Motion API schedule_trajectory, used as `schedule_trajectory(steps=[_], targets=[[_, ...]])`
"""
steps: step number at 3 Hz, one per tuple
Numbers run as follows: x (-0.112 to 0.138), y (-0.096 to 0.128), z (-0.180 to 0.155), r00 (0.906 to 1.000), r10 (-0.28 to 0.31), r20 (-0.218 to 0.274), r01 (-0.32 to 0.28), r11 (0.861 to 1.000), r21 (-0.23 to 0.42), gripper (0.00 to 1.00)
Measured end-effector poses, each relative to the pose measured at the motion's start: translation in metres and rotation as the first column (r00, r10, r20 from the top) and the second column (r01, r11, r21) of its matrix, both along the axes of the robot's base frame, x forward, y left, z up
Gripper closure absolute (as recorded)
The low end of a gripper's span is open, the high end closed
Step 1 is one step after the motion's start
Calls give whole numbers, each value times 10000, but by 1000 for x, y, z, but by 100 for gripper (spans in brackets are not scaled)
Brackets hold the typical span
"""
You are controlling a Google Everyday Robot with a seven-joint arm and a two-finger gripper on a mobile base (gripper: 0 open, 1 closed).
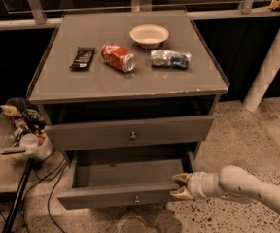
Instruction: Open middle drawer
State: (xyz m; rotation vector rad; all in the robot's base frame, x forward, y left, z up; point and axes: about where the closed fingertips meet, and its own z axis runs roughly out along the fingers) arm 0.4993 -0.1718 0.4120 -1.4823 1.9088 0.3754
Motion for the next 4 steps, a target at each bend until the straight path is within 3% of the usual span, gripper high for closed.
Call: schedule_trajectory(steps=[1,2,4], targets=[[0,0,1,10000,0,0,0,10000,0,100],[-16,-4,-1,9999,-147,-56,147,9999,66,100],[-16,-3,1,9999,-146,-56,146,9999,67,58]])
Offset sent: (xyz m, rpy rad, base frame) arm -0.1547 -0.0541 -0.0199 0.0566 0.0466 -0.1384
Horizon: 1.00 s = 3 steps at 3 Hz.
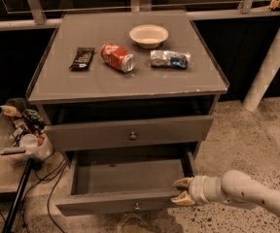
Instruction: Open middle drawer
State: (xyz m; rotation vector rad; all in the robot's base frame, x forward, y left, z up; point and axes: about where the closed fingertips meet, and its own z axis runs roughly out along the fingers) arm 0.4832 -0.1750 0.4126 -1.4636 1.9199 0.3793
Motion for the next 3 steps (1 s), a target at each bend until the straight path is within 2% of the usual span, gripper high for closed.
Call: schedule_trajectory(steps=[1,2,3], targets=[[0,0,0,10000,0,0,0,10000,0,36],[0,0,0,10000,1,-1,-1,10000,1,37],[0,0,0,10000,1,-1,-1,10000,1,60]])
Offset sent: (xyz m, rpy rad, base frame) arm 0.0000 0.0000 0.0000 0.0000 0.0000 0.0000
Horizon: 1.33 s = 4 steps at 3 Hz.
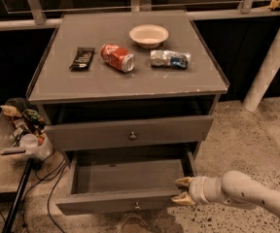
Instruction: Open middle drawer
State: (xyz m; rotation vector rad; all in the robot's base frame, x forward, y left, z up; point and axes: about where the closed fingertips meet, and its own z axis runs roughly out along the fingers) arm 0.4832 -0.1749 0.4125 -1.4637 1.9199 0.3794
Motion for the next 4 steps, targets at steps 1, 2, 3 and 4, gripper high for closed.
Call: schedule_trajectory(steps=[1,2,3,4], targets=[[-1,0,-1,10000,-4,-8,4,10000,-2,84],[-14,-7,-3,9998,-187,-82,188,9998,116,100],[-14,-7,-3,9998,-187,-82,188,9998,117,100],[-20,-7,-3,9997,-227,-85,228,9996,157,100]])
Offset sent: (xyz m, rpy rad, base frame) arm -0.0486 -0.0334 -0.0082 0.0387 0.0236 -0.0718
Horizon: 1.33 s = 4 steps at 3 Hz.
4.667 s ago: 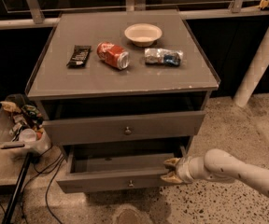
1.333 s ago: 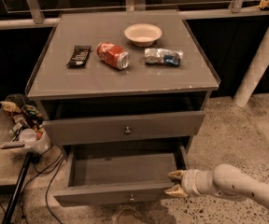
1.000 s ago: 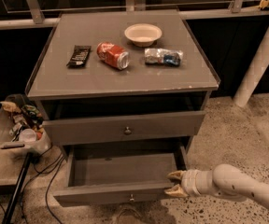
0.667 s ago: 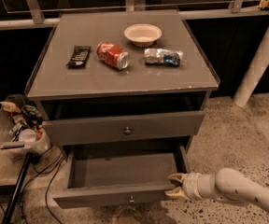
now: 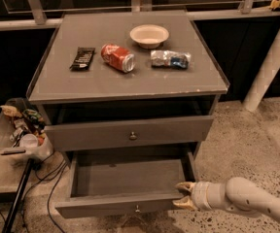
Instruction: Open middle drawer
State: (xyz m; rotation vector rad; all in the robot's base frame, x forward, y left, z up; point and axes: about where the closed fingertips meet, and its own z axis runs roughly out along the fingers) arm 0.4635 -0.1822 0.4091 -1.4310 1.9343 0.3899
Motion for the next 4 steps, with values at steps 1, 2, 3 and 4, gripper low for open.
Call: schedule_trajectory(steps=[1,2,3,4], targets=[[-7,0,0,10000,-34,0,34,10000,40,100],[-20,9,4,9998,146,165,-149,9998,165,100],[-20,9,4,9998,146,165,-149,9998,165,81],[-20,9,4,9998,147,165,-149,9998,165,58]])
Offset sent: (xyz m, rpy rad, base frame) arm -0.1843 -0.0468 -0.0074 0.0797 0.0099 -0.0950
